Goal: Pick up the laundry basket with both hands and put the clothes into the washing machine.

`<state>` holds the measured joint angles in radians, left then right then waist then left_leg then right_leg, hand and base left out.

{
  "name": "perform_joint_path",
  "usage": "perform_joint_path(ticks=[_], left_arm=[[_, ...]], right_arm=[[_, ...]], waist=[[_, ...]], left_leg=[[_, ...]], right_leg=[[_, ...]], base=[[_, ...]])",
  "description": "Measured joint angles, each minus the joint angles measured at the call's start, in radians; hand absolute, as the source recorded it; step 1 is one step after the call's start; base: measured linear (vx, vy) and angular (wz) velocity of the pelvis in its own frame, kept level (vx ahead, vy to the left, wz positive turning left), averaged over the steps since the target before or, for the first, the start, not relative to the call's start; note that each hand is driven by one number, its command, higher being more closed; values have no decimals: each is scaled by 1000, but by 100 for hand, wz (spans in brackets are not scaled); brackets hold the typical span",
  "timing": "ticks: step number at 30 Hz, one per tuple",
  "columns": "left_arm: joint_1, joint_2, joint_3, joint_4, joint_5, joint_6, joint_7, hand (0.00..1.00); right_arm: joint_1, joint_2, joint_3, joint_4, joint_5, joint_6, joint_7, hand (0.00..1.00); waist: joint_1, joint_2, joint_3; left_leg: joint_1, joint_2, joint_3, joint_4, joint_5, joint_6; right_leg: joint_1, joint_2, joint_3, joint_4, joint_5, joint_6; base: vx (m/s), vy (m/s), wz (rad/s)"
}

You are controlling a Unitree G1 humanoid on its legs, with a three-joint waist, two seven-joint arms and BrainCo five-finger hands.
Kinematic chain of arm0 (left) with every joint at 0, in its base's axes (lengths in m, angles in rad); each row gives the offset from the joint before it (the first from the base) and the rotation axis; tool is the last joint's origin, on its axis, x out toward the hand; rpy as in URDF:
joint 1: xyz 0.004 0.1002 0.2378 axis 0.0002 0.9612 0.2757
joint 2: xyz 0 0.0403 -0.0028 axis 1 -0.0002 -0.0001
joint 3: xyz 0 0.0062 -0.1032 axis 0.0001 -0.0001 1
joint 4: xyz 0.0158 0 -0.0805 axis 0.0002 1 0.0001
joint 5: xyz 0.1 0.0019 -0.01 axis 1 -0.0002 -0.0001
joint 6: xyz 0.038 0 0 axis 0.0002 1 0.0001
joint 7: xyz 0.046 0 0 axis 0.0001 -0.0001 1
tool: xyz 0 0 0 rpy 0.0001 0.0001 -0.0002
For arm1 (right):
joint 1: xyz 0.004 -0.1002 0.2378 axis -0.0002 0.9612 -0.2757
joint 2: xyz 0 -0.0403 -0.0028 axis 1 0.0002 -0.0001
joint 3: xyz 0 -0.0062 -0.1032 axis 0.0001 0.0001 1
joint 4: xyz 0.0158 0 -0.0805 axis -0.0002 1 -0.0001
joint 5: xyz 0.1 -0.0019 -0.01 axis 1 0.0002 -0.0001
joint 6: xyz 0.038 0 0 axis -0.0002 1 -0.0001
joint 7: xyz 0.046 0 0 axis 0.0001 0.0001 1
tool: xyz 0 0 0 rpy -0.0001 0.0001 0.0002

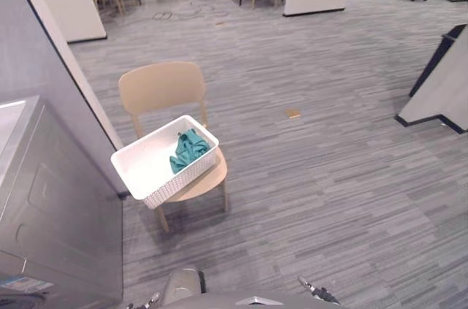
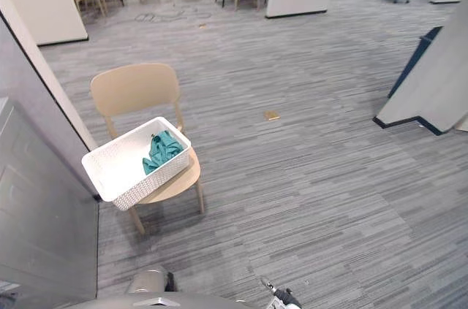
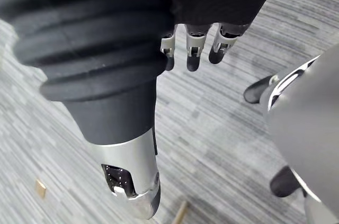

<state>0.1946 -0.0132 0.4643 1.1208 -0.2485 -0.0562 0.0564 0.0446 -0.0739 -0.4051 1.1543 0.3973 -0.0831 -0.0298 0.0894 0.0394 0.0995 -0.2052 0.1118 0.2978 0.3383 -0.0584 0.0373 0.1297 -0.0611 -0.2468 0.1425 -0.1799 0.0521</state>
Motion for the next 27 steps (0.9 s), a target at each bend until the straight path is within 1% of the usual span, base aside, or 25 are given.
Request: perform_joint_path(ticks=[1, 2, 3, 4, 5, 7, 8, 9, 11, 12, 13, 14, 15, 16, 17, 18, 19, 20, 21, 22, 23, 24, 25, 26, 27], left_arm=[[1, 0, 35, -8, 21, 2, 2, 0], [-2, 0, 55, -9, 27, 3, 3, 0], [-15, -7, 82, -9, 36, 5, 2, 0], [-19, -16, 94, -9, 36, 5, 2, 0], [-19, -17, 95, -10, 36, 5, 2, 0], [-21, -16, 88, -10, 36, 4, 4, 0], [-26, -14, 70, -10, 36, 3, 4, 0], [-36, -6, 34, -8, 35, 2, 4, 0], [-51, 19, -36, -8, 21, -1, 5, 0], [-57, 41, -87, -9, 11, -4, 7, 0], [-62, 51, -106, -9, 9, -6, 8, 0], [-75, 67, -141, -9, -6, -7, 14, 0], [-101, 76, -165, -9, -13, -9, 22, 0], [-125, 75, -183, -9, -15, -10, 26, 0], [-164, 62, -254, -9, -17, -19, 25, 0], [-194, 47, -284, -10, -17, -30, 24, 0], [-213, 39, -302, -9, -17, -39, 23, 0], [-217, 38, -313, -8, -16, -42, 23, 0], [-218, 33, -316, -4, -11, -46, 22, 0], [-215, 31, -310, 7, -3, -46, 21, 0], [-214, 42, -292, 7, 10, -47, 21, 0], [-207, 57, -237, 9, 29, -46, 18, 0], [-206, 48, -208, 13, 39, -46, 17, 0], [-193, 31, -161, 23, 52, -45, 9, 0], [-188, 17, -139, 27, 58, -44, 3, 0]], right_arm=[[-2, 23, 13, -13, 7, -1, -1, 0], [-2, 32, 18, -26, 9, -2, -1, 0], [-9, 34, 37, -43, 9, -5, 0, 0], [-21, 37, 54, -43, 9, -2, 0, 0], [-20, 37, 61, -42, 9, -2, -1, 0], [-25, 53, 93, -57, 8, -3, 4, 0], [-25, 60, 99, -77, 8, -3, 6, 0], [-26, 61, 123, -85, 8, -7, 10, 0], [-39, 54, 170, -84, 7, -11, 32, 0], [-39, 56, 190, -82, 7, -12, 41, 0], [-40, 60, 191, -81, 7, -15, 43, 0], [-40, 63, 190, -77, 8, -20, 43, 0], [-41, 60, 185, -77, 8, -22, 42, 0], [-39, 56, 166, -77, 9, -23, 42, 0], [-20, 44, 122, -75, 10, -22, 38, 0], [-8, 38, 102, -75, 12, -23, 34, 0], [10, 37, 82, -68, 24, -22, 29, 0], [22, 39, 75, -65, 30, -22, 28, 0], [39, 49, 46, -47, 45, -23, 27, 0], [41, 54, 18, -30, 53, -25, 25, 0], [58, 67, -5, -16, 62, -22, 25, 0], [76, 84, -8, 7, 67, -20, 26, 0], [78, 77, -17, 9, 71, -18, 26, 0], [90, 52, -19, 2, 67, -20, 26, 0], [90, 39, -19, 1, 67, -20, 26, 0]], waist=[[3, -17, -6], [-3, -28, -10], [0, -33, 0], [17, -36, 1], [19, -37, 0], [20, -37, -8], [17, -33, -10], [10, -28, -13], [-4, -36, -13], [-13, -43, -12], [-14, -61, -17], [-19, -70, -15], [-25, -81, -14], [-37, -81, -13], [-63, -72, -7], [-73, -63, -2], [-80, -59, 0], [-85, -59, 0], [-86, -70, 1], [-86, -85, 1], [-86, -119, -4], [-80, -150, -9], [-77, -140, -12], [-80, -98, -17], [-80, -71, -18]], left_leg=[[16, 6, 98, -50, 3, 4], [11, 9, 123, -59, 8, 10], [10, -14, 115, -64, 12, 38], [14, -37, 116, -64, -4, 44], [18, -44, 117, -64, -10, 45], [69, -97, 112, -101, -44, 51], [97, -114, 106, -132, -46, 51], [140, -125, 96, -170, -45, 49], [201, -128, 91, -214, -34, 34], [234, -129, 91, -236, -34, 33], [255, -131, 92, -247, -36, 30], [283, -131, 86, -256, -43, 19], [300, -128, 78, -256, -43, 21], [309, -126, 56, -254, -43, 20], [311, -107, 9, -248, -37, 19], [311, -82, -29, -250, -33, 12], [311, -54, -68, -254, -28, -6], [308, -43, -88, -256, -27, -17], [302, -30, -119, -258, -30, -47], [293, -28, -140, -255, -39, -70], [295, -36, -167, -254, -43, -104], [306, -44, -193, -254, -54, -135], [315, -17, -203, -254, -54, -148], [311, 29, -214, -257, -45, -167], [314, 55, -221, -261, -39, -180]], right_leg=[[11, -15, -21, -35, 9, 8], [12, -18, -33, -51, 9, 10], [13, -32, -51, -60, 3, 17], [26, -51, -53, -64, -3, 22], [31, -58, -55, -62, -5, 22], [42, -100, -42, 12, -21, 26], [15, -119, -17, 106, -33, 29], [-46, -134, 23, 286, -38, 35], [-138, -142, 50, 573, -4, 114], [-181, -146, 46, 704, 20, 132], [-197, -146, 40, 758, 23, 127], [-222, -147, 16, 823, 10, 107], [-239, -151, -7, 835, -16, 85], [-246, -163, -37, 815, -45, 77], [-257, -175, -80, 708, -98, 43], [-264, -161, -65, 599, -105, 32], [-273, -130, 10, 464, -97, 35], [-272, -117, 52, 393, -81, 39], [-269, -107, 135, 270, -34, 51], [-270, -117, 183, 203, 27, 53], [-263, -137, 213, 146, 144, 62], [-233, -158, 199, 126, 141, 119], [-217, -139, 181, 114, 125, 110], [-201, -97, 142, 88, 116, 86], [-191, -75, 124, 76, 117, 80]], base=[[185, 5, 59], [192, 22, 67], [249, 67, 52], [233, 99, 33], [256, 107, 14], [258, 107, 20], [217, 120, 26], [222, 97, 29], [216, 48, 24], [145, 3, 7], [243, -39, -2], [262, -93, -2], [290, -121, 12], [284, -171, 60], [268, -197, 92], [282, -307, 114], [170, -274, 89], [153, -328, 89], [73, -261, 72], [97, -381, 83], [127, -472, 73], [199, -608, 61], [187, -580, 47], [151, -429, 30], [128, -331, 37]])
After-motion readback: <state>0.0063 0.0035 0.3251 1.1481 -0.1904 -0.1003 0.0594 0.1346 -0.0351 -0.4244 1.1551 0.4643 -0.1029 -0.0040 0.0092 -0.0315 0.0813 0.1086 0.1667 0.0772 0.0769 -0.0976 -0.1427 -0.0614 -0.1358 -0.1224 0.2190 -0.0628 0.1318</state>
